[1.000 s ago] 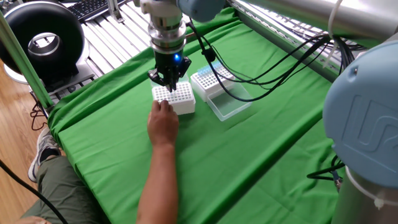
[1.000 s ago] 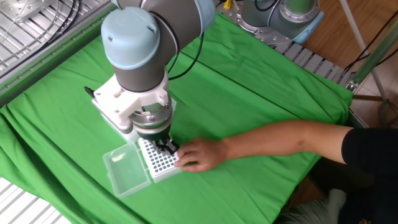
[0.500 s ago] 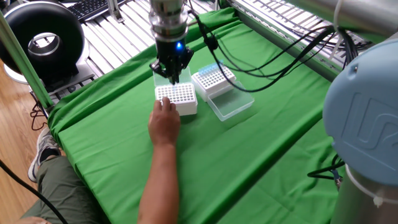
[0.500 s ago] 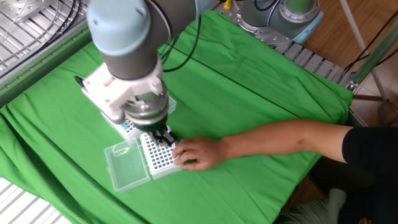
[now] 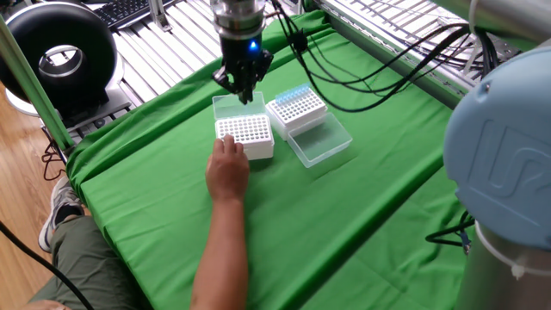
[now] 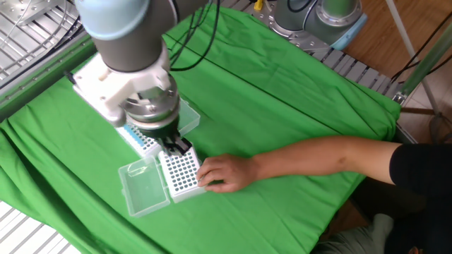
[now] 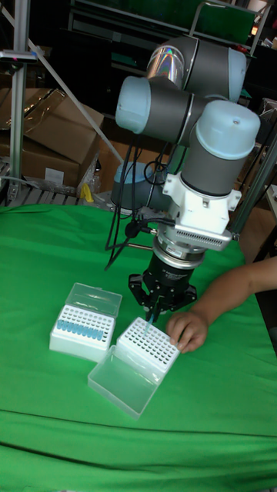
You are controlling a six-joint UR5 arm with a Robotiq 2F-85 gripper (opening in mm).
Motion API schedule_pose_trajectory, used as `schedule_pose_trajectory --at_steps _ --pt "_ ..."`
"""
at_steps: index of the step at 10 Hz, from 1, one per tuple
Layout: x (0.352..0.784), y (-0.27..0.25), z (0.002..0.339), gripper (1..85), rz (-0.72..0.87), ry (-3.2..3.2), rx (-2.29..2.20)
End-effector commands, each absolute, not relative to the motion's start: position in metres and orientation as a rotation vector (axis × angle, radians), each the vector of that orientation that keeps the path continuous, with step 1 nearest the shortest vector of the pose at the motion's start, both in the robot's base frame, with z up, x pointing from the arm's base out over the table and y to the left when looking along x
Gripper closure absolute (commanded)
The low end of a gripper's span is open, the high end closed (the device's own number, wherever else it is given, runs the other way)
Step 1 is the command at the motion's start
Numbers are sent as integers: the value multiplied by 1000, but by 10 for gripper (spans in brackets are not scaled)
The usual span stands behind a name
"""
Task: Insert a medium pipette tip into the holder for medium pipette tips
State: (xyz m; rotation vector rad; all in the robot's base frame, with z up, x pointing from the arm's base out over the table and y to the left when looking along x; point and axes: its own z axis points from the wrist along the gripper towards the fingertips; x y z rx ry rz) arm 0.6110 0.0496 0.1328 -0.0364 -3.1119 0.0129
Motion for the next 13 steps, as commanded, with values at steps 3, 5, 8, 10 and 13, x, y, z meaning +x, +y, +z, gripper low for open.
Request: schedule_pose_trajectory --at_steps 3,5,8,10,13 --pt "630 16 134 847 42 -3144 69" --pt "631 0 134 847 52 -3140 86" --pt "629 -11 131 847 42 -3146 98" --pt "628 -13 128 847 30 -3149 103" --pt "626 -16 120 847 26 -3156 116"
